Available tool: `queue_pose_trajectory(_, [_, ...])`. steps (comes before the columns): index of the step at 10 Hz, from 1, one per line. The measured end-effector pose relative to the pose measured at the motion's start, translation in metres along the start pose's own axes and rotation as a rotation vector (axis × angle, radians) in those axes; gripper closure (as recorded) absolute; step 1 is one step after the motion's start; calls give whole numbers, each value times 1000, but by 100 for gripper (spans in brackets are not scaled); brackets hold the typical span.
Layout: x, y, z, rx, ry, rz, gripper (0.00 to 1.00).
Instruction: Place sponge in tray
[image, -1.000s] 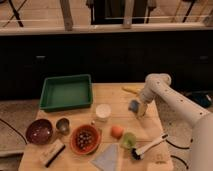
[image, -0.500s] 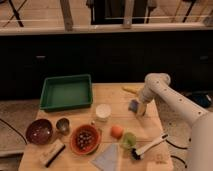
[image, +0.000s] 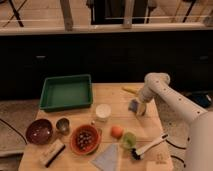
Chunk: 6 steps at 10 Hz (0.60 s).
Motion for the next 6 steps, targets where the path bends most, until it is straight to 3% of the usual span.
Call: queue_pose_trajectory(6, [-1, -2, 1, -9, -3, 7, 20])
